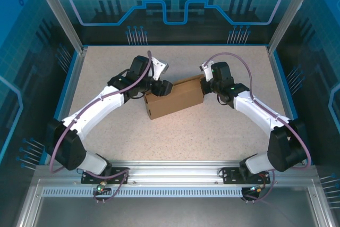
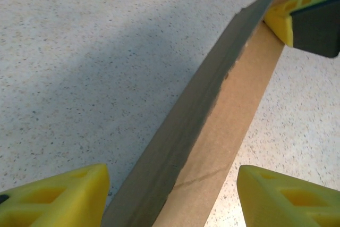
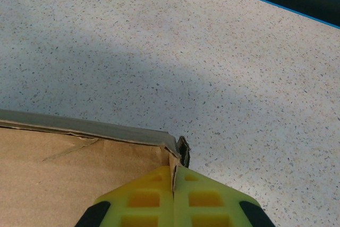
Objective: Fold the paper box
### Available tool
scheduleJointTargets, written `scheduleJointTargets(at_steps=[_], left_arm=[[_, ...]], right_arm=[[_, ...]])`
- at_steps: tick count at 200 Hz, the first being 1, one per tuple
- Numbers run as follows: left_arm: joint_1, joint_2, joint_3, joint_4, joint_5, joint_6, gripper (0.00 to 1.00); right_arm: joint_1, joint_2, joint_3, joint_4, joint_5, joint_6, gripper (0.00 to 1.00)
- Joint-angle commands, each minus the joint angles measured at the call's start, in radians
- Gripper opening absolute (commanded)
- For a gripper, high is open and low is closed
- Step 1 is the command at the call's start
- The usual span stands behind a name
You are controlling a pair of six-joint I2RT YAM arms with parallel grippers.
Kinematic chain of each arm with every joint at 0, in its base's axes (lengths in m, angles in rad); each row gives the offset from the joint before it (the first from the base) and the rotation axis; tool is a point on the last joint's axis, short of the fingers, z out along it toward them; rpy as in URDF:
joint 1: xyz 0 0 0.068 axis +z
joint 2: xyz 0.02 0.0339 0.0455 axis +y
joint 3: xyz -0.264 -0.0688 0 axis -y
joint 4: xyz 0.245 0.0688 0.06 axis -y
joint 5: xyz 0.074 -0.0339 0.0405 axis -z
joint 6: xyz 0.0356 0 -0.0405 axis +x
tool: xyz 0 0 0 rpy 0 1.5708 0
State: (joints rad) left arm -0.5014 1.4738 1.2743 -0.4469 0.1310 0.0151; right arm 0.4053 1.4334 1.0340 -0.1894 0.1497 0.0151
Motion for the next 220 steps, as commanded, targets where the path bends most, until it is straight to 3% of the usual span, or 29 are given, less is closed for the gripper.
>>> scheduleJointTargets(at_steps=[1, 105, 170, 220], left_arm=[[-0.006, 0.003, 0.039, -0.058, 0.072, 0.072, 0.66], [-0.049, 0.008, 0.004, -0.084, 0.081, 0.154, 0.62], [-0.069, 0.02, -0.021, -0.091, 0.017, 0.212, 0.62], [-0.089, 0.045, -0.034, -0.101, -0.034, 0.23, 0.61]], right_arm=[[0.024, 0.022, -0.004, -0.088, -0.025, -0.005, 0.0], [0.024, 0.01, 0.0, -0.099, -0.023, -0.007, 0.0], [0.024, 0.009, 0.02, -0.123, -0.026, -0.004, 0.01], [0.022, -0.012, 0.058, -0.165, -0.03, -0.012, 0.09]])
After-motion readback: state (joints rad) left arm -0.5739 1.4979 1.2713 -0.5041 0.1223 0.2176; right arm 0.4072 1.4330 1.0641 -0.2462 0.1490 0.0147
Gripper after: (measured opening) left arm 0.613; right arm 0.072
